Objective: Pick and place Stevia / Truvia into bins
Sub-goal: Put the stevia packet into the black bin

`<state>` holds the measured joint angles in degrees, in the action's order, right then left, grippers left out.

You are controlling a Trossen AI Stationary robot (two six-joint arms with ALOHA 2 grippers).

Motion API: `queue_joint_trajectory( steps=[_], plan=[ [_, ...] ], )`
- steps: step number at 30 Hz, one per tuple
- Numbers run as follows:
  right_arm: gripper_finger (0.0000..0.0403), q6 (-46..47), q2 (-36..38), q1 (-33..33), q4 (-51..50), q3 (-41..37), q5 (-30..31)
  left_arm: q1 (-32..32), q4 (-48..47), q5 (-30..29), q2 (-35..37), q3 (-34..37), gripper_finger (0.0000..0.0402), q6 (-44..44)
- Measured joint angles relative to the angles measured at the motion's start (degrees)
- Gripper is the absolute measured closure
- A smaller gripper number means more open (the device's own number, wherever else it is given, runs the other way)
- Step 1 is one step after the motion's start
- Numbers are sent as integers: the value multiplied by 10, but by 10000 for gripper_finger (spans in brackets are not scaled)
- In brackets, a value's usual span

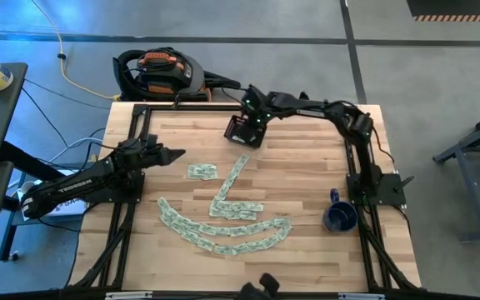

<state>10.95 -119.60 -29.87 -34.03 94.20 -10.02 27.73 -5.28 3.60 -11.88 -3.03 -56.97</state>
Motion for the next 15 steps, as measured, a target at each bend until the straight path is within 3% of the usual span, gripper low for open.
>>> queue_joint_trajectory(
  steps=[9,15],
  plan=[
    [197,-63,40,22,-67,13,75,0,-1,41,-9,-1,186,33],
    [161,-115,93,54,-119,-26,94,0,7,103,-59,-1,186,122]
  ],
)
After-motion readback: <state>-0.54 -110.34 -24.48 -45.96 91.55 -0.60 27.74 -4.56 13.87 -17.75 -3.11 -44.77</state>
